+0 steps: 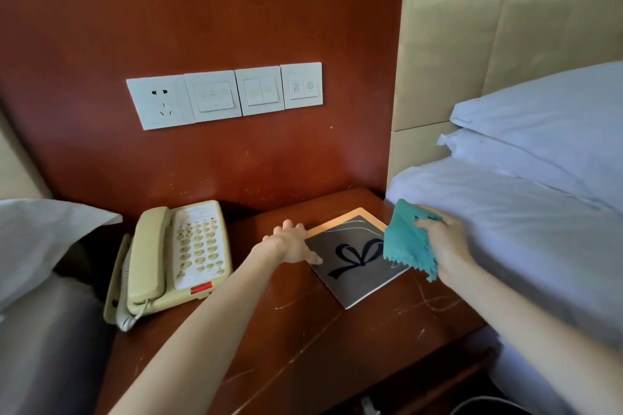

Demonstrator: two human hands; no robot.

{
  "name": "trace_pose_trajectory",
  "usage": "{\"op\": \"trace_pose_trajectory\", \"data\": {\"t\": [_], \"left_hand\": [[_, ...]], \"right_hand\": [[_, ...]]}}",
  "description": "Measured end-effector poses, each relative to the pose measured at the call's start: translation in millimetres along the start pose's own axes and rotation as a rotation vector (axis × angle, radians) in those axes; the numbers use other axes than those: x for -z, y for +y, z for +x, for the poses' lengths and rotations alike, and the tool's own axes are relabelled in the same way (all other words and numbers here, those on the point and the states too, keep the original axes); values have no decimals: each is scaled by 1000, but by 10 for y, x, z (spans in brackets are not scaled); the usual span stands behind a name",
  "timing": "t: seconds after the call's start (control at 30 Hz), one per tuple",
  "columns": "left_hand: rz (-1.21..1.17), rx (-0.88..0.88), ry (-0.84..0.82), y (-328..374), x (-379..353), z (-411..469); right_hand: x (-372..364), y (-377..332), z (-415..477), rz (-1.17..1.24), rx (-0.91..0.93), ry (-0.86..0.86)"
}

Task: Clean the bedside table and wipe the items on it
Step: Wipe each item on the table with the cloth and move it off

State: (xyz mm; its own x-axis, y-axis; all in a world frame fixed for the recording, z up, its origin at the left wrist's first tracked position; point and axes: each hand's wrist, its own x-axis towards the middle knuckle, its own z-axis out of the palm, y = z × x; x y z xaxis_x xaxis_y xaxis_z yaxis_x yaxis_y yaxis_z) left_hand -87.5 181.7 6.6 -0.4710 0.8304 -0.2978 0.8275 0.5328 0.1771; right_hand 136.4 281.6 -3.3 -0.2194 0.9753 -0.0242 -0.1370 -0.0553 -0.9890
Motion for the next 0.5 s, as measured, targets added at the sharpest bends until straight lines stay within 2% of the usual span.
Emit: {"op": "trace_pose_trajectory", "data": {"t": [0.33, 0.5], "left_hand": [[-89, -12, 59, 80, 21, -70], [-368, -79, 193, 133, -4, -110]], "right_hand": [[-80, 38, 0, 34, -14, -10], [-89, -41, -27, 33, 19, -23]]}}
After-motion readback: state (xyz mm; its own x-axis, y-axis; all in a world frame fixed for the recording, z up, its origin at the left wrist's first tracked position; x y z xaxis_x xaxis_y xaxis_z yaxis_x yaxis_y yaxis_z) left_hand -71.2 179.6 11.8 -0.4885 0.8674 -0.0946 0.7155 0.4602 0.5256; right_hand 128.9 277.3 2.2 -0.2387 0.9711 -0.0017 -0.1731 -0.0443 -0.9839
